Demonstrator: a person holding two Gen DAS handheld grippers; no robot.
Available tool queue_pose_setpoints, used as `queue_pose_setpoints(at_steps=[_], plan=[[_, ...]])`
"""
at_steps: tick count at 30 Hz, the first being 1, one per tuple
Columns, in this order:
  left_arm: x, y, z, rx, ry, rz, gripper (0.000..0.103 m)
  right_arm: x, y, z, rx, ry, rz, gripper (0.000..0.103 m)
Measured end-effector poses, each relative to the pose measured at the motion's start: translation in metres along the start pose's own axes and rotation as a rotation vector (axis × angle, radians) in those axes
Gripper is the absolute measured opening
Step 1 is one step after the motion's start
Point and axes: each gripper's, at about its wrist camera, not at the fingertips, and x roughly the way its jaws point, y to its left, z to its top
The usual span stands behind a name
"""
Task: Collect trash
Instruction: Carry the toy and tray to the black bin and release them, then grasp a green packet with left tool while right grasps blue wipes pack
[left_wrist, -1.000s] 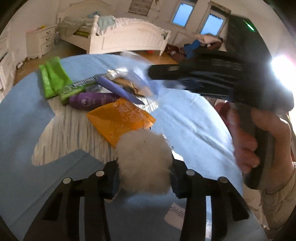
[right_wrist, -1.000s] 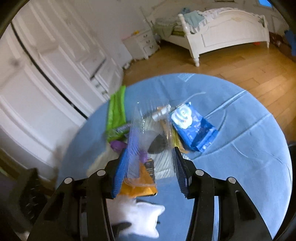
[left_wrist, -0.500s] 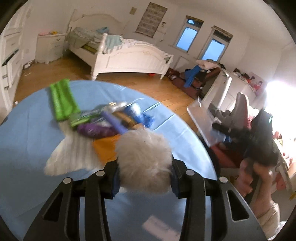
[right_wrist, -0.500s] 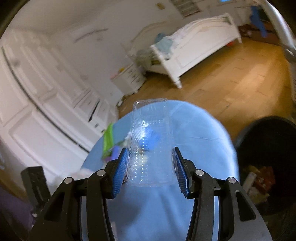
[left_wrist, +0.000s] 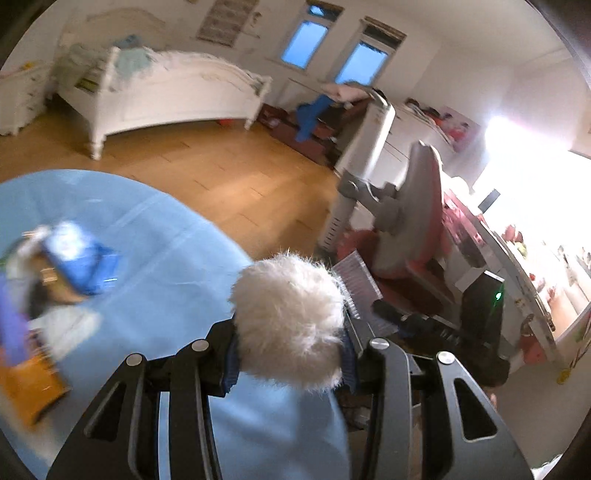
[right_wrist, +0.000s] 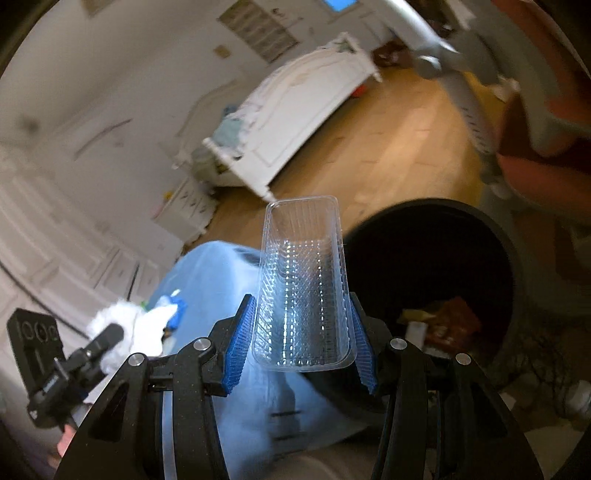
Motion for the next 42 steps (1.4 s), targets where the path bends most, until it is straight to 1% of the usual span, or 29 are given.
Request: queue_pose_setpoints(at_steps=[4,8,13,17,19,20,21,22,23,24,26,29,33,35,37,38,39,41,42], plan=[[0.035,-0.018,0.002,0.024,0.047,-0.021,0.042,0.002,-0.036,-0.005,0.053,0.01,-0.03,0.049],[0.063,-0.031,0.0,0.044,0.09,-0.027,0.042,0.007,-0.053,-0.009,0.086,0.019,-0.043,0.049],[0.083,-0.037,-0.005,0.055,0.124,-0.03,0.043,0.01,-0.068,-0.009,0.108,0.025,-0.048,0.049],[0.088,-0.037,-0.005,0.056,0.133,-0.029,0.043,0.011,-0.073,-0.008,0.12,0.029,-0.054,0.05],[0.092,-0.04,-0.004,0.065,0.14,-0.021,0.048,0.012,-0.075,-0.007,0.127,0.032,-0.045,0.051],[0.094,-0.042,-0.004,0.077,0.14,0.001,0.053,0.013,-0.077,-0.006,0.132,0.032,-0.044,0.051],[0.093,-0.044,-0.004,0.086,0.132,0.023,0.064,0.013,-0.077,-0.006,0.141,0.033,-0.048,0.056],[0.092,-0.046,-0.003,0.089,0.121,0.036,0.078,0.013,-0.078,-0.005,0.148,0.031,-0.052,0.072],[0.09,-0.047,-0.002,0.093,0.103,0.048,0.083,0.01,-0.077,-0.005,0.156,0.019,-0.058,0.078],[0.086,-0.049,-0.002,0.096,0.085,0.054,0.088,0.007,-0.074,-0.006,0.156,0.004,-0.061,0.081],[0.077,-0.049,0.0,0.103,0.073,0.046,0.089,0.005,-0.067,-0.006,0.139,0.005,-0.067,0.081],[0.057,-0.043,0.001,0.097,0.052,0.053,0.089,0.005,-0.057,-0.006,0.124,0.01,-0.061,0.081],[0.02,-0.021,0.001,0.043,-0.007,0.081,0.089,0.013,-0.027,-0.009,0.056,0.035,-0.046,0.081],[-0.005,0.002,-0.002,-0.005,-0.038,0.12,0.09,0.022,-0.005,-0.012,0.001,0.06,-0.036,0.081],[-0.032,0.03,-0.006,-0.056,-0.072,0.186,0.091,0.029,0.017,-0.014,-0.052,0.079,-0.028,0.081],[-0.048,0.047,-0.008,-0.087,-0.093,0.228,0.091,0.034,0.032,-0.016,-0.091,0.093,-0.022,0.081],[-0.059,0.058,-0.01,-0.108,-0.105,0.252,0.091,0.041,0.05,-0.018,-0.138,0.112,-0.016,0.081],[-0.09,0.095,-0.014,-0.183,-0.141,0.322,0.091,0.05,0.076,-0.022,-0.21,0.139,-0.006,0.081],[-0.104,0.111,-0.016,-0.213,-0.155,0.354,0.091,0.057,0.095,-0.025,-0.262,0.158,0.002,0.081]])
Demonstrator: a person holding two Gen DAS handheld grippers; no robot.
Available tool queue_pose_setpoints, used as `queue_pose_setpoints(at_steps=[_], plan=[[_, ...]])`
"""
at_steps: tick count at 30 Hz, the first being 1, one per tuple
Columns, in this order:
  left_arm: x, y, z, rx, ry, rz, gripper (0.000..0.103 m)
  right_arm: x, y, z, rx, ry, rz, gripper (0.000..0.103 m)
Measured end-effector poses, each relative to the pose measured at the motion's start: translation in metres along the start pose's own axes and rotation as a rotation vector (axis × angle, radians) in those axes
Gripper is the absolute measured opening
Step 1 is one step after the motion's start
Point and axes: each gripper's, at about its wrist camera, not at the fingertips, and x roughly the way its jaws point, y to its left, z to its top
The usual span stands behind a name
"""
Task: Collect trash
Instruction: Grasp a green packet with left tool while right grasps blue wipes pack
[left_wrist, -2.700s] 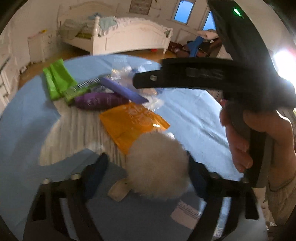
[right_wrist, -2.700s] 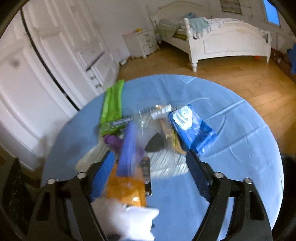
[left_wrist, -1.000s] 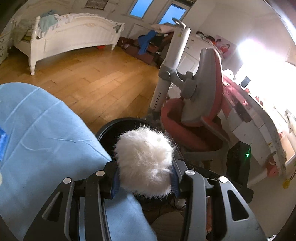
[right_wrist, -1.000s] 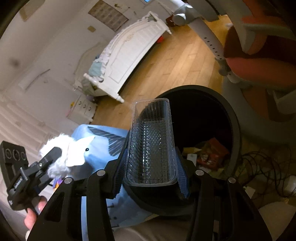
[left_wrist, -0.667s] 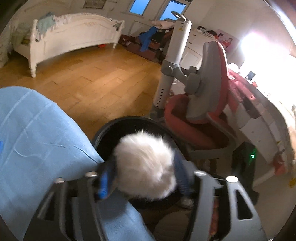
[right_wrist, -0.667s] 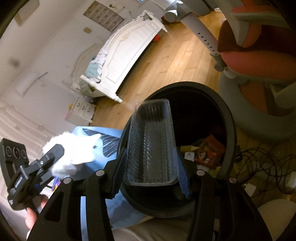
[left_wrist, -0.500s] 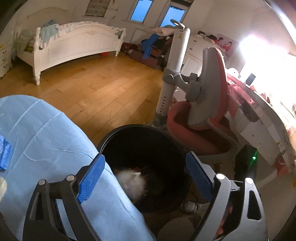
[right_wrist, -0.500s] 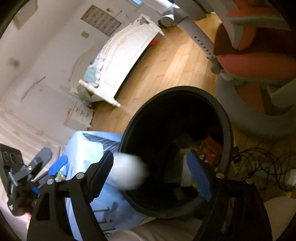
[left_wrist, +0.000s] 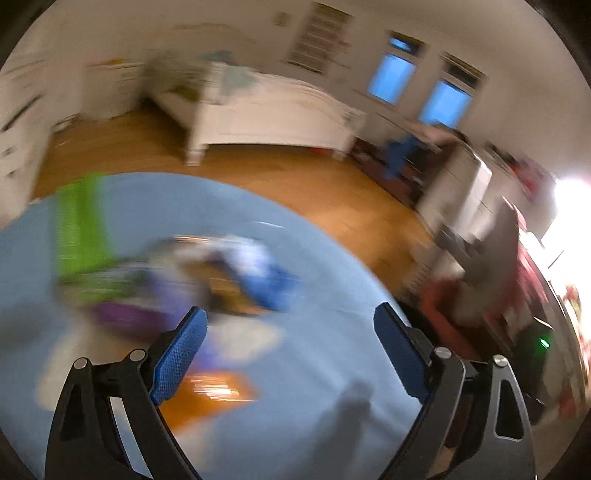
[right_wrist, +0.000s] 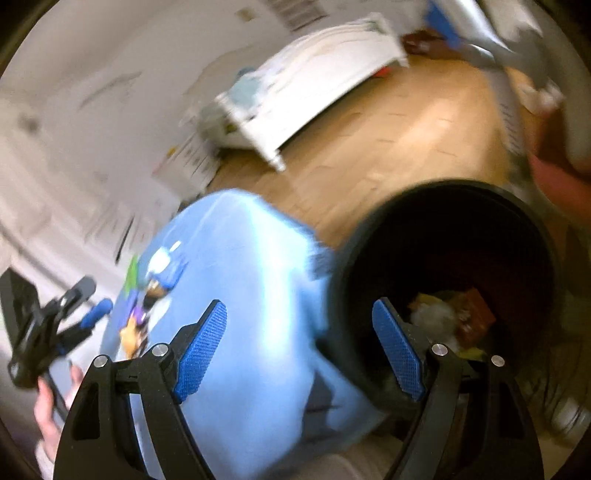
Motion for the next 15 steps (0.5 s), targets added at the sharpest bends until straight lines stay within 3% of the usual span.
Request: queue_pose_setpoints(at_steps=[3,5,9,15], plan=[[-0.017,0.067,0.014,-0.093,-0.023,0.156,0.091,0.021,0.05,0.005,-0.122,0.049,0.016,0.081],[-0.019,0.1,0.023,-0.141,-0.02,0.209,0.091,0.037,0.078,0.009,-0.183,0.08,0.019,0.081],[-0.001,0.145,0.041,-0.165,0.023,0.246,0.091,0.073,0.128,0.021,-0.298,0.128,0.011,0.081],[0.038,0.169,0.066,-0.162,0.083,0.26,0.091,0.122,0.175,0.048,-0.43,0.15,-0.002,0.081]])
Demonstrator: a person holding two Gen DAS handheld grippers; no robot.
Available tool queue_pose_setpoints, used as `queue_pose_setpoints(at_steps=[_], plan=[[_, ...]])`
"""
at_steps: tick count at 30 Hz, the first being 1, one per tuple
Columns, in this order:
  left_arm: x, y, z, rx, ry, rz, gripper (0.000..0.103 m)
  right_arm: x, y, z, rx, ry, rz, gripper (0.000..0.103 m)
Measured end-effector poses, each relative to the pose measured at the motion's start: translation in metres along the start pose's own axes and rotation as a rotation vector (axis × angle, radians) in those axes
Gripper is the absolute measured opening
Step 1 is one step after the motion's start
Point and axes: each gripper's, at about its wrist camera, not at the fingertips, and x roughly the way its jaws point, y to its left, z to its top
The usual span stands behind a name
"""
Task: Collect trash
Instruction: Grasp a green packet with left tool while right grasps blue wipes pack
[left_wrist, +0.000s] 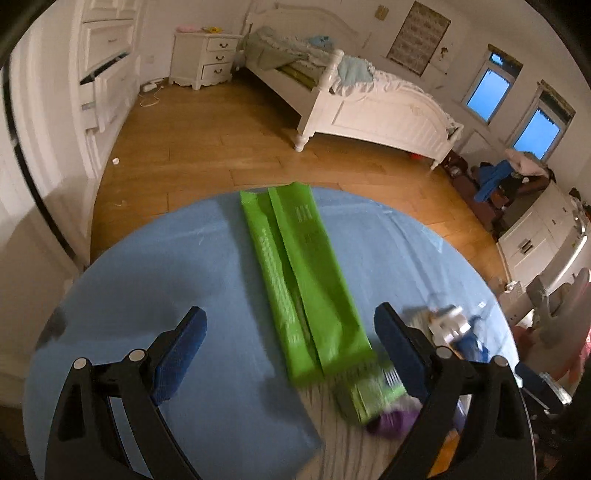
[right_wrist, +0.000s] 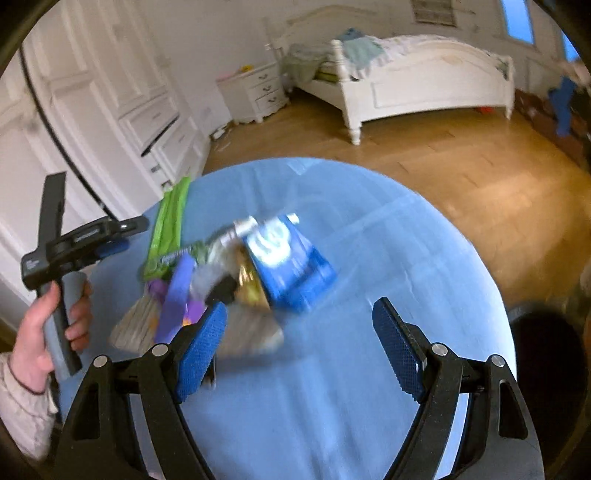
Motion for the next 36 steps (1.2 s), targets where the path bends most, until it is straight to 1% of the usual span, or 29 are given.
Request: queue_pose_setpoints(at_steps=[3,5,7,9,11,12,13,14,15,16,17,18,22,24,25,27,28,29,31,34,36], plan=[[0.015,0.003,0.007,0.008,0.011,0.017,0.091,0.02,0.008,0.018,-0.063,0.017,-0.019,0.081],[0.02,0.001,0.01,0.035,-0.008,0.033,0.091,0.035,0.01,0.027,-0.098,0.039,-0.02,0.081],[0.024,-0.004,0.011,0.061,-0.022,0.023,0.092,0.049,0.011,0.032,-0.126,0.063,-0.017,0.08],[0.025,-0.006,0.009,0.077,-0.036,0.028,0.092,0.064,0.01,0.034,-0.143,0.092,-0.01,0.08],[0.025,-0.013,0.004,0.125,-0.048,0.047,0.092,0.074,0.005,0.035,-0.136,0.116,-0.006,0.076],[0.025,-0.014,0.002,0.143,-0.055,0.056,0.091,0.076,0.003,0.033,-0.126,0.121,0.0,0.068],[0.024,-0.013,0.001,0.148,-0.055,0.055,0.077,0.075,-0.001,0.033,-0.113,0.105,0.009,0.061],[0.024,-0.011,0.001,0.142,-0.052,0.048,0.069,0.074,-0.003,0.033,-0.1,0.106,0.021,0.055],[0.023,-0.009,0.002,0.137,-0.055,0.054,0.061,0.073,-0.004,0.033,-0.087,0.106,0.033,0.053],[0.022,-0.006,0.001,0.131,-0.056,0.034,0.057,0.072,-0.007,0.032,-0.072,0.106,0.053,0.051],[0.022,-0.005,0.002,0.129,-0.055,0.015,0.054,0.069,-0.009,0.029,-0.053,0.106,0.076,0.051],[0.021,-0.005,0.002,0.126,-0.057,0.0,0.049,0.066,-0.011,0.027,-0.039,0.104,0.088,0.05],[0.01,0.0,-0.004,0.138,-0.06,-0.042,0.032,0.044,-0.012,0.015,-0.007,0.06,0.107,0.049],[0.001,0.004,-0.008,0.112,-0.061,-0.058,0.029,0.023,-0.014,0.007,0.041,0.013,0.14,0.049],[-0.007,0.006,-0.011,0.097,-0.072,-0.079,0.028,0.011,-0.016,0.003,0.065,-0.014,0.153,0.049],[-0.03,0.008,-0.018,0.082,-0.118,-0.109,0.028,-0.009,-0.017,-0.006,0.1,-0.057,0.174,0.049],[-0.039,0.007,-0.019,0.077,-0.135,-0.121,0.015,-0.018,-0.018,-0.01,0.114,-0.072,0.182,0.049],[-0.049,0.007,-0.022,0.072,-0.144,-0.148,0.007,-0.03,-0.019,-0.018,0.137,-0.096,0.192,0.049],[-0.066,0.002,-0.026,0.054,-0.164,-0.195,0.007,-0.049,-0.025,-0.03,0.169,-0.123,0.199,0.049],[-0.094,-0.01,-0.039,0.073,-0.21,-0.248,0.007,-0.074,-0.033,-0.046,0.198,-0.166,0.187,0.049],[-0.108,-0.021,-0.048,0.088,-0.224,-0.276,0.007,-0.089,-0.037,-0.058,0.216,-0.192,0.18,0.049]])
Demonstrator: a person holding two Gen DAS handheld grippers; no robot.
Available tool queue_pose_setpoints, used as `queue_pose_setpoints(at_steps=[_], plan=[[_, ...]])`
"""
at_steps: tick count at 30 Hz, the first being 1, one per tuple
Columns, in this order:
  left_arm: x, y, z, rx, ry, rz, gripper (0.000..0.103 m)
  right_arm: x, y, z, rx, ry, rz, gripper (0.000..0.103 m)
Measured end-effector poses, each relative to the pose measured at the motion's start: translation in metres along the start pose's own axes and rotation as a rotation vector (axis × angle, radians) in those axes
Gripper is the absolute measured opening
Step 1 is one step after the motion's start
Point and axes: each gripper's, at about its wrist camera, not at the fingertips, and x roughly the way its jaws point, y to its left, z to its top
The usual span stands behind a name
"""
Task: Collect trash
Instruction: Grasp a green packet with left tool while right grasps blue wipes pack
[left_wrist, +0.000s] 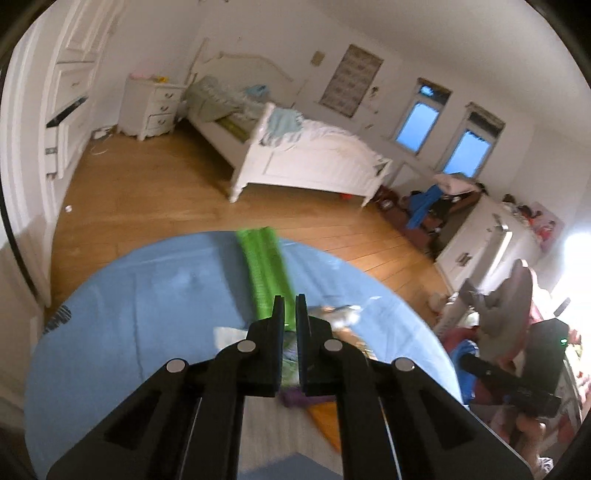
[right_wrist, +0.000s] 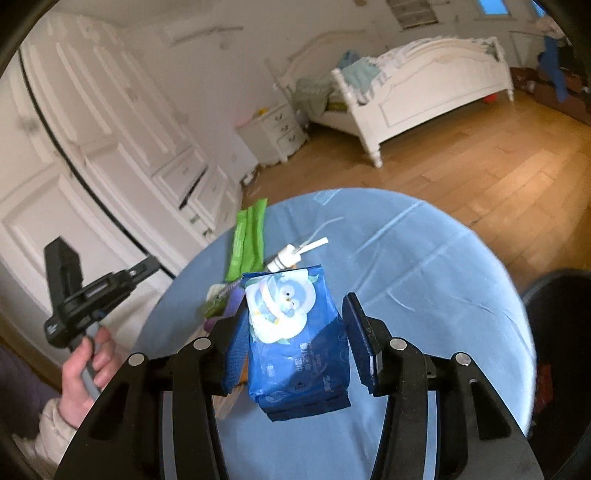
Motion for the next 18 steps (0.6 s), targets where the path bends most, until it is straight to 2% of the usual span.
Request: queue_pose_setpoints(at_steps=[3,6,8,9,10,11,12,16,18], plan=[[0.003,-0.013,-0.001,0.032,0.01,0.033,0.007,-0.017,-0.004,-0.009,0.034,-0.012,-0.003,0.049],[0.027,-0.009,0.009,-0.014,0.046,0.071,0.016,-0.028,-0.008,-0.021,0.042,-0.004,-0.009,0.049],[0.053,-0.013,0.016,0.015,0.079,0.134,0.058,-0.028,-0.006,-0.029,0.032,0.009,-0.024,0.049],[0.065,-0.017,0.019,0.043,0.081,0.176,0.091,-0.027,-0.006,-0.033,0.03,0.019,-0.026,0.049],[0.076,-0.019,0.021,0.073,0.054,0.225,0.096,-0.027,-0.006,-0.038,0.03,0.026,-0.025,0.049],[0.09,-0.023,0.023,0.104,0.048,0.257,0.096,-0.027,-0.006,-0.044,0.029,0.036,-0.026,0.05],[0.105,-0.025,0.027,0.12,0.075,0.281,0.096,-0.026,-0.005,-0.048,0.027,0.044,-0.029,0.05],[0.152,-0.022,0.033,0.074,0.208,0.35,0.096,-0.023,-0.004,-0.062,0.021,0.07,-0.033,0.049],[0.167,-0.019,0.035,0.084,0.236,0.392,0.096,-0.023,-0.004,-0.066,0.017,0.072,-0.035,0.049]])
